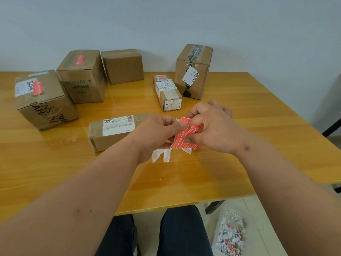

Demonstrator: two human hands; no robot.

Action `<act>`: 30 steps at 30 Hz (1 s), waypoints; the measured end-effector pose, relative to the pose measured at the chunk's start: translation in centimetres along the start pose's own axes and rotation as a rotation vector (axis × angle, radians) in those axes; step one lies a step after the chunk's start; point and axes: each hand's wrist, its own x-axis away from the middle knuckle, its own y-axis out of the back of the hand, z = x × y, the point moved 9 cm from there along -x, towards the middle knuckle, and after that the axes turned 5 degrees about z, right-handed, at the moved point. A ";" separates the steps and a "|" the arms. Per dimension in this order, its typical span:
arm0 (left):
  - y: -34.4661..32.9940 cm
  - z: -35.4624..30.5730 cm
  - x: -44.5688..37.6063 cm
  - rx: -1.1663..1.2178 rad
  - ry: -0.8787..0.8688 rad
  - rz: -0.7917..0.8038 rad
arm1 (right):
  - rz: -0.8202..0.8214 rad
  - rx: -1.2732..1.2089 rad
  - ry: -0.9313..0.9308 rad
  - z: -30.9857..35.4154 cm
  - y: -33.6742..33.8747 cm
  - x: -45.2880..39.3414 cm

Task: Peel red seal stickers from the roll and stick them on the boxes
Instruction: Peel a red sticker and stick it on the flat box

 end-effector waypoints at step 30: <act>0.5 -1.4 0.1 -0.058 -0.049 -0.089 | 0.069 0.043 -0.117 -0.9 0.7 -0.7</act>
